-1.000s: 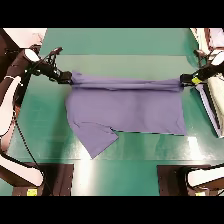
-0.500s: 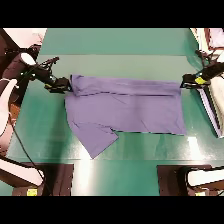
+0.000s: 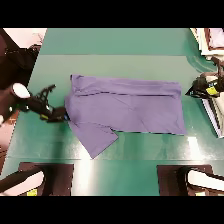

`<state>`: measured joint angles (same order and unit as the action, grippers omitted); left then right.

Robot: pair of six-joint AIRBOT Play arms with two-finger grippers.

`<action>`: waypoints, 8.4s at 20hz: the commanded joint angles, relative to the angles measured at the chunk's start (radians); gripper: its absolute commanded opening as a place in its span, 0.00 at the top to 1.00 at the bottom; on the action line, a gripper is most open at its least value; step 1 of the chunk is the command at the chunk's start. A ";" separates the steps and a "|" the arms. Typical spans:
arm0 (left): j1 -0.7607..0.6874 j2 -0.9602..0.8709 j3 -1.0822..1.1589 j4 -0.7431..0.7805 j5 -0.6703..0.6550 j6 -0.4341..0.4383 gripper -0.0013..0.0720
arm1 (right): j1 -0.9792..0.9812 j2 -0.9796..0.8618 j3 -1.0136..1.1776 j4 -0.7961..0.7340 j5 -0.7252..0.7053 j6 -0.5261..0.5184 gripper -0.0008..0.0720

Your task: Fold the shirts.

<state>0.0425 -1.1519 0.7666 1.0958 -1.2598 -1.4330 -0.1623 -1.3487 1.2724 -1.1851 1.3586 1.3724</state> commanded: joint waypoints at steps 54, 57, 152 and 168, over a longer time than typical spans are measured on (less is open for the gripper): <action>-0.196 0.466 -0.013 -0.095 -0.074 -0.095 0.94 | -0.255 0.488 -0.431 -0.112 0.227 -0.079 0.97; -0.196 0.326 0.050 -0.067 0.088 -0.054 0.94 | -0.167 0.350 -0.319 -0.090 0.144 -0.079 0.97; -0.104 -0.287 1.096 0.166 -0.158 0.002 0.94 | 1.012 -0.454 0.628 0.513 -0.210 -0.166 0.44; -0.031 -0.217 0.538 -0.067 -0.109 0.089 0.16 | 0.663 -0.323 0.626 0.136 0.261 -0.047 0.46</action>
<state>0.0105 -1.3678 1.4902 1.0660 -1.4391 -1.3762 0.5804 -1.6997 1.8992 -1.0206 1.5482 1.3041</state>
